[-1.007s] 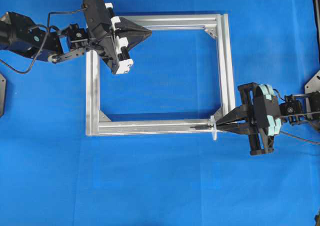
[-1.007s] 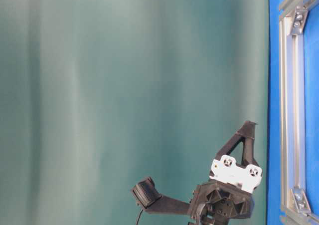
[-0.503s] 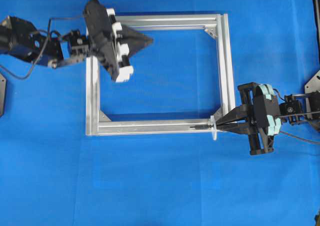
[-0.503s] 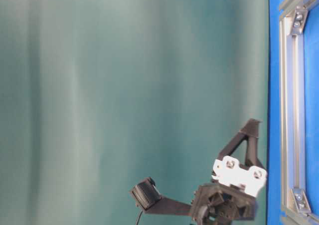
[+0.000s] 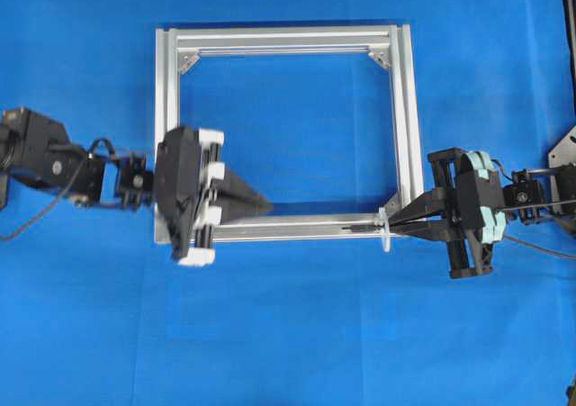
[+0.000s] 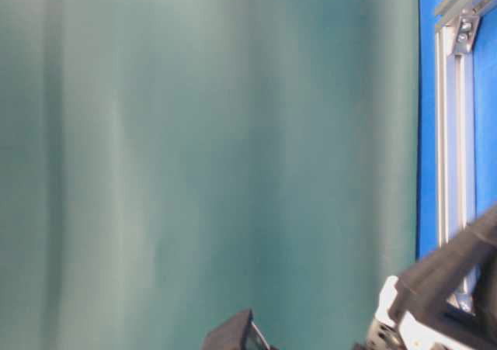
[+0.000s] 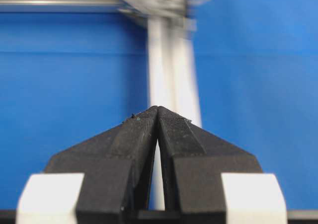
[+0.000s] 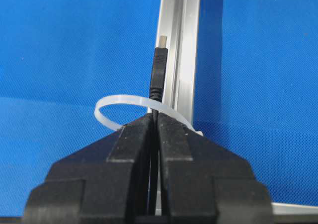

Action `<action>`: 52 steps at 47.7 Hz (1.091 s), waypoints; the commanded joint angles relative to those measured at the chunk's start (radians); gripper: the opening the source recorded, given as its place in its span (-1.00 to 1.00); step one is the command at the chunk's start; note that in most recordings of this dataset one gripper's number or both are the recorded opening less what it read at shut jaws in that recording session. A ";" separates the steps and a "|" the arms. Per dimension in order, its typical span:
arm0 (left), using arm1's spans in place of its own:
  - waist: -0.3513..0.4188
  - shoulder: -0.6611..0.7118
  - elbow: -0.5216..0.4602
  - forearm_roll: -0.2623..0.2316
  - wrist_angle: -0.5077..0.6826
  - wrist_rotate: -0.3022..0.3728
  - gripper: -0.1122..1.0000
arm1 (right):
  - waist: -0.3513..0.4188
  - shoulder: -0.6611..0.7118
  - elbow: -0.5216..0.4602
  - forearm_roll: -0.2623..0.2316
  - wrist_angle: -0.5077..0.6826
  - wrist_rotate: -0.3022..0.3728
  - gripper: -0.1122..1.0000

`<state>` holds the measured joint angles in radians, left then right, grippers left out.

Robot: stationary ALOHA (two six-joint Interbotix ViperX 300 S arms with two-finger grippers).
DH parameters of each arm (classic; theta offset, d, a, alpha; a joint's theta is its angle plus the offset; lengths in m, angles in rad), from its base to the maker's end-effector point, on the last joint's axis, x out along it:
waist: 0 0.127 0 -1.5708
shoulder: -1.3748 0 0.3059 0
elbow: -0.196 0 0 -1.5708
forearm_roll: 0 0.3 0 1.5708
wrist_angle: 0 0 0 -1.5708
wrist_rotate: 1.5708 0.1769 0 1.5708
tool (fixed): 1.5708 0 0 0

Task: Insert the wire through the string loop located on the right side.
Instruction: 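Move the left gripper across to the plug emerging from the loop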

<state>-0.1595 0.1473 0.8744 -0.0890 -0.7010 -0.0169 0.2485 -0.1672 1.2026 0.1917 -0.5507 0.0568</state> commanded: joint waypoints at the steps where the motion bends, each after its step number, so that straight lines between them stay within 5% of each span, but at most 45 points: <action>1: -0.029 -0.031 -0.011 0.002 0.003 -0.002 -0.80 | -0.002 -0.006 -0.015 0.002 -0.006 0.002 -0.86; 24: -0.023 -0.005 -0.083 0.000 0.060 0.000 -0.80 | -0.002 -0.006 -0.018 0.002 -0.006 0.002 -0.86; 52: 0.032 0.153 -0.529 0.002 0.347 0.015 -0.80 | -0.002 -0.006 -0.021 0.002 -0.006 0.002 -0.86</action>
<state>-0.1335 0.3068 0.4004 -0.0890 -0.3789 -0.0046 0.2485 -0.1672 1.1996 0.1917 -0.5507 0.0583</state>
